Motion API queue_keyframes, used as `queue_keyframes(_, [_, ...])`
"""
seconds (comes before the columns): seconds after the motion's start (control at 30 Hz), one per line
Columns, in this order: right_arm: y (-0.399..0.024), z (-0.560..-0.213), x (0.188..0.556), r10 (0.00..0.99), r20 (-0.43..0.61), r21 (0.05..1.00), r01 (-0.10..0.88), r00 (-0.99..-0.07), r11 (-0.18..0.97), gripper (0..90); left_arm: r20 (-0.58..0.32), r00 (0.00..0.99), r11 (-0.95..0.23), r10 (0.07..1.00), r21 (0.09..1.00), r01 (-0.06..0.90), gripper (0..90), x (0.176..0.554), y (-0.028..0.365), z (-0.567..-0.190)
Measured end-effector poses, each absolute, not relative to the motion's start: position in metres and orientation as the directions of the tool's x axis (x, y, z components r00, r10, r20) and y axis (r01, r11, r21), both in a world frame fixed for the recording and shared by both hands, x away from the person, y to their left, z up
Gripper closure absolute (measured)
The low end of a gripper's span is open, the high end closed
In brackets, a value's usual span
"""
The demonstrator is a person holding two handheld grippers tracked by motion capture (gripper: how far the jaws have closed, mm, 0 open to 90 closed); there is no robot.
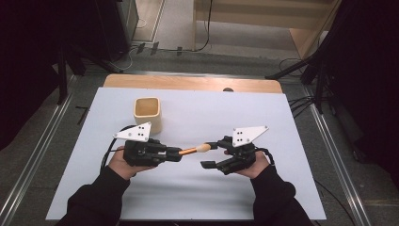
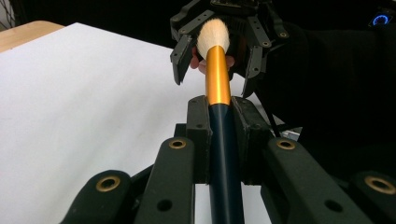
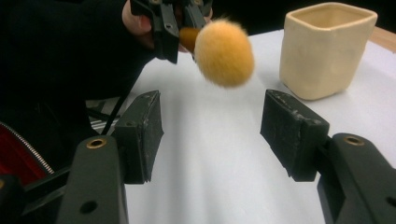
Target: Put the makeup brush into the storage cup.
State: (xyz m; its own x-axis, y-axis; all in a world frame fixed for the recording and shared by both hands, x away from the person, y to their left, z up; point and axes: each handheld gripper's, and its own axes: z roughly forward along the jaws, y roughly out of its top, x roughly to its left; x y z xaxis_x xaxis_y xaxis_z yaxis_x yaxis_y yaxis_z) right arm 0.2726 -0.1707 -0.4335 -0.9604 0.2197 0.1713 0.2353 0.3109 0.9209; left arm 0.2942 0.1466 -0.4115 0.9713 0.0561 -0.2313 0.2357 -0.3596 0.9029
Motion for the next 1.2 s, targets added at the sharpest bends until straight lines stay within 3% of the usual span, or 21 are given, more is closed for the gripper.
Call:
queue_keyframes(0.37, [-0.163, -0.432, 0.274, 0.176, 0.194, 0.934, 0.237, -0.965, 0.268, 42.1, -0.239, 0.970, -0.369, 0.037, 0.899, 0.236, 78.9, 0.292, 0.140, -0.414])
queue_keyframes(0.43, [-0.162, -0.431, 0.275, 0.164, 0.202, 0.937, 0.239, -0.966, 0.256, 38.8, -0.239, 0.970, -0.369, 0.037, 0.899, 0.236, 79.0, 0.292, 0.140, -0.414])
queue_keyframes(0.47, [-0.161, -0.431, 0.275, 0.153, 0.202, 0.942, 0.235, -0.967, 0.239, 26.4, -0.239, 0.970, -0.369, 0.036, 0.899, 0.235, 78.9, 0.292, 0.140, -0.414])
queue_keyframes(0.5, [-0.161, -0.431, 0.275, 0.153, 0.202, 0.942, 0.235, -0.967, 0.239, 26.4, -0.239, 0.970, -0.369, 0.036, 0.899, 0.235, 78.9, 0.292, 0.140, -0.414])
queue_keyframes(0.53, [-0.160, -0.430, 0.273, 0.165, 0.183, 0.942, 0.221, -0.969, 0.251, 20.3, -0.242, 0.970, -0.369, 0.037, 0.898, 0.238, 78.9, 0.292, 0.140, -0.414])
queue_keyframes(0.77, [-0.156, -0.430, 0.272, 0.209, 0.183, 0.935, 0.236, -0.961, 0.266, 18.0, -0.242, 0.970, -0.365, 0.035, 0.900, 0.238, 78.9, 0.291, 0.139, -0.414])
queue_keyframes(1.0, [-0.159, -0.427, 0.272, 0.178, 0.173, 0.948, 0.213, -0.969, 0.238, 51.9, -0.270, 0.963, -0.342, 0.011, 0.904, 0.257, 78.9, 0.293, 0.137, -0.416])
queue_keyframes(1.03, [-0.159, -0.427, 0.272, 0.178, 0.173, 0.948, 0.213, -0.969, 0.238, 51.9, -0.270, 0.963, -0.342, 0.011, 0.904, 0.257, 78.9, 0.293, 0.137, -0.416])
queue_keyframes(1.2, [-0.159, -0.426, 0.271, 0.153, 0.201, 0.943, 0.233, -0.968, 0.236, 71.7, -0.266, 0.964, -0.353, 0.000, 0.902, 0.249, 78.9, 0.291, 0.134, -0.420])
